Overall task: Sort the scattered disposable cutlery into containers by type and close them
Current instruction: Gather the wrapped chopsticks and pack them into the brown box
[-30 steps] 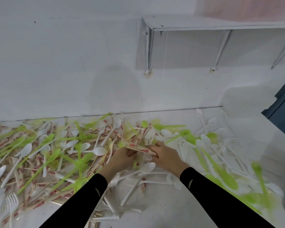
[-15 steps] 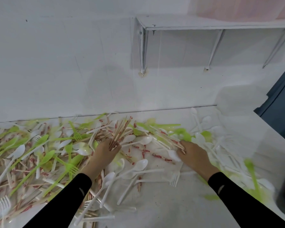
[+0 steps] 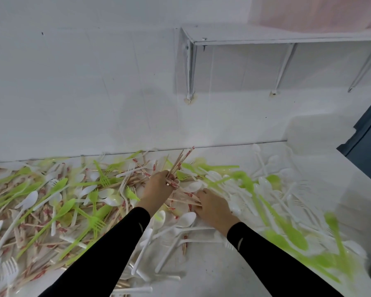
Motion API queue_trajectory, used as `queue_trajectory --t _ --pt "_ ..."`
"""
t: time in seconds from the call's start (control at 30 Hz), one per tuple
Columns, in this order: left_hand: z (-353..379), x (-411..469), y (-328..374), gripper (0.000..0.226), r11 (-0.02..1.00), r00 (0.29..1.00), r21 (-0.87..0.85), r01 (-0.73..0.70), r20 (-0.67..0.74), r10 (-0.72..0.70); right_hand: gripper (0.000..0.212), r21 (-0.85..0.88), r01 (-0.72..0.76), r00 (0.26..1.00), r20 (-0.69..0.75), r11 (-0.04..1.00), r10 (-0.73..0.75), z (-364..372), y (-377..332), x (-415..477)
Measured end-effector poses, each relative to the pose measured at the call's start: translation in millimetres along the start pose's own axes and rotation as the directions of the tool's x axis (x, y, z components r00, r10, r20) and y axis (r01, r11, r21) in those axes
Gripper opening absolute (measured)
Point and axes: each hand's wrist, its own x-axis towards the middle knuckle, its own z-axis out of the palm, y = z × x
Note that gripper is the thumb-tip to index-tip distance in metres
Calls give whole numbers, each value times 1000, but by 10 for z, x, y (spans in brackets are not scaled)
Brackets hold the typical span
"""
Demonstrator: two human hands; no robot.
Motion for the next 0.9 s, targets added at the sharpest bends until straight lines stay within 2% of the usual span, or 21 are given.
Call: queue_trajectory --t 0.1,0.17,0.23,0.37,0.47,0.57,0.63,0.7,0.77,0.9 --pt "56 43 -31 12 999 997 15 34 65 -35 30 -4 -14 1000 -15 1000 14 -35 25 -40" --pt "102 66 -66 8 994 995 111 25 96 -35 28 -55 9 1000 -7 998 -10 -65 42 -71" --pt "121 99 -80 17 989 994 144 30 104 -45 29 -98 76 997 39 992 -73 -70 27 -70" --pt "108 147 -82 32 989 990 133 64 117 -79 37 -30 116 978 178 993 -108 -22 -34 -16" --pt "135 146 -107 36 982 989 158 99 96 -115 36 -18 106 978 181 994 -101 -22 -14 37" --pt "171 125 -66 41 978 991 186 96 70 -111 26 -22 113 979 174 993 -108 -73 52 58" --pt "191 107 0 38 969 994 236 78 60 -95 22 -17 122 980 160 992 -118 -117 146 34" --pt "195 106 38 18 954 994 290 69 62 -91 23 -38 134 979 159 990 -127 -183 276 -1" --pt "180 123 21 10 961 990 257 99 76 -122 24 -46 121 981 157 992 -112 -256 413 -53" --pt "118 113 7 25 982 974 127 139 164 -159 30 -79 66 991 125 995 -56 -364 613 -171"
